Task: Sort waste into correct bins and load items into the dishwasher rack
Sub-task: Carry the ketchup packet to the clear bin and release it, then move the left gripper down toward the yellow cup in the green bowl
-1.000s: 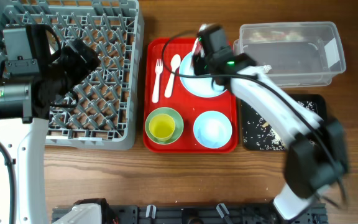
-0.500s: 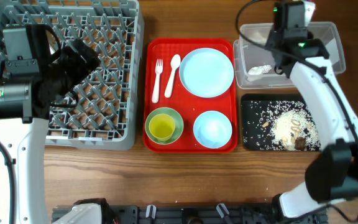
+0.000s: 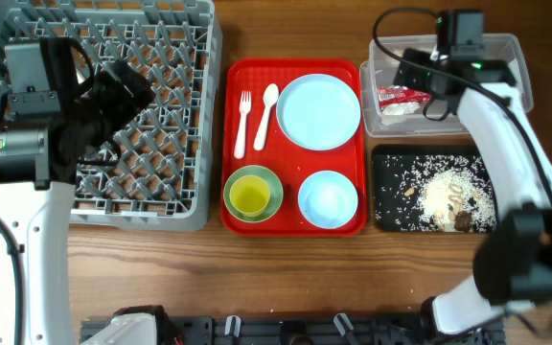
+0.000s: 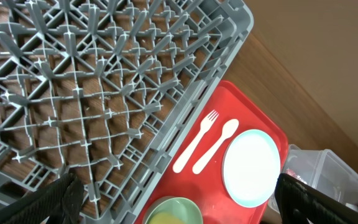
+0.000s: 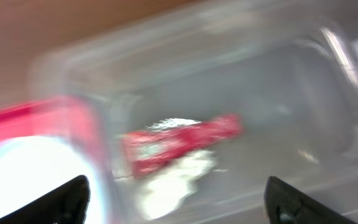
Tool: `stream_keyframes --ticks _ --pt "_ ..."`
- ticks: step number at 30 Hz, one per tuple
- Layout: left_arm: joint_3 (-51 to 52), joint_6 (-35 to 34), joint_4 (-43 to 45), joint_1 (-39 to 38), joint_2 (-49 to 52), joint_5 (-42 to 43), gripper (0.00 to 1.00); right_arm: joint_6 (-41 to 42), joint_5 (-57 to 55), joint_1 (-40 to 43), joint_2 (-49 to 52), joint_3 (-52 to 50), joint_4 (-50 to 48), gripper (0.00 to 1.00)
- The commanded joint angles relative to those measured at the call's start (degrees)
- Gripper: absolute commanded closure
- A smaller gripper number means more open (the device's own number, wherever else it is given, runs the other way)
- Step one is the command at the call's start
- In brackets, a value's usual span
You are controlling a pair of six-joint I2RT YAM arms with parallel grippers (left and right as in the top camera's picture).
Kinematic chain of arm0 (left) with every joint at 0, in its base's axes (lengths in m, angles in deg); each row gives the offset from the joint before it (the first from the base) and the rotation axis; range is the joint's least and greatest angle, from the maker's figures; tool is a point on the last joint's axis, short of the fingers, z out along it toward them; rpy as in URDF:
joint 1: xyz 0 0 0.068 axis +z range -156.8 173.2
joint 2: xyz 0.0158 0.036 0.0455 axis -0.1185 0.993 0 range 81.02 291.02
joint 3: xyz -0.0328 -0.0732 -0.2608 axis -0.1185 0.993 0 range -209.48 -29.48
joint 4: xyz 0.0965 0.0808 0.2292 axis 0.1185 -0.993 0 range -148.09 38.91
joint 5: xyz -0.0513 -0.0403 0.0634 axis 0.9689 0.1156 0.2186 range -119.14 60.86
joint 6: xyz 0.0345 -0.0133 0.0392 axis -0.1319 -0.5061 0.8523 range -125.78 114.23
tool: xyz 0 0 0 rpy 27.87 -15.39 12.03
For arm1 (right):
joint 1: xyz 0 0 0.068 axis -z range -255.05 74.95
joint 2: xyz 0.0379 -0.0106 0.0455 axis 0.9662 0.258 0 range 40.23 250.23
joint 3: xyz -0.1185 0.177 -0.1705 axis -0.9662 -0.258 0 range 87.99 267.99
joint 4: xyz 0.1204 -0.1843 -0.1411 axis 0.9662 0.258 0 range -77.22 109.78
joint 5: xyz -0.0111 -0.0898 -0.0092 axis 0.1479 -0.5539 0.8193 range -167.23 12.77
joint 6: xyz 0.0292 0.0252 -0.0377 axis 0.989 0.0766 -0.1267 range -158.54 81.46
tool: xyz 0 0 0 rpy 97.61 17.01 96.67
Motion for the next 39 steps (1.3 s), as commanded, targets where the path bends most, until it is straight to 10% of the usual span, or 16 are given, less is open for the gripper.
stream_keyframes --ticks 1,18,20,22,27,31,39 --pt "-0.52 -0.11 0.15 0.31 0.22 0.46 0.0 -0.02 20.39 -3.04 -10.6 0.11 0.87 0.0" --pt "-0.52 -0.13 4.42 0.31 0.22 0.76 0.0 1.86 21.4 -13.22 -9.09 0.09 9.66 0.0" --pt "-0.52 -0.13 7.02 0.28 0.2 4.37 0.31 1.84 21.4 -13.22 -9.11 0.09 9.66 0.0" --pt "-0.52 -0.13 5.9 -0.52 0.37 14.12 0.96 1.84 21.4 -13.22 -9.09 0.09 9.66 0.0" --pt "-0.52 5.14 -1.4 -11.56 3.26 16.98 0.95 1.86 21.4 -13.22 -9.11 0.09 9.66 0.0" --pt "-0.52 9.38 -7.65 -23.85 7.45 11.02 0.38 1.84 21.4 -13.22 -9.11 0.09 9.66 0.0" --pt "0.04 7.76 -14.78 -40.13 15.21 -3.78 0.55 1.86 21.4 -13.22 -9.11 0.09 9.66 0.0"
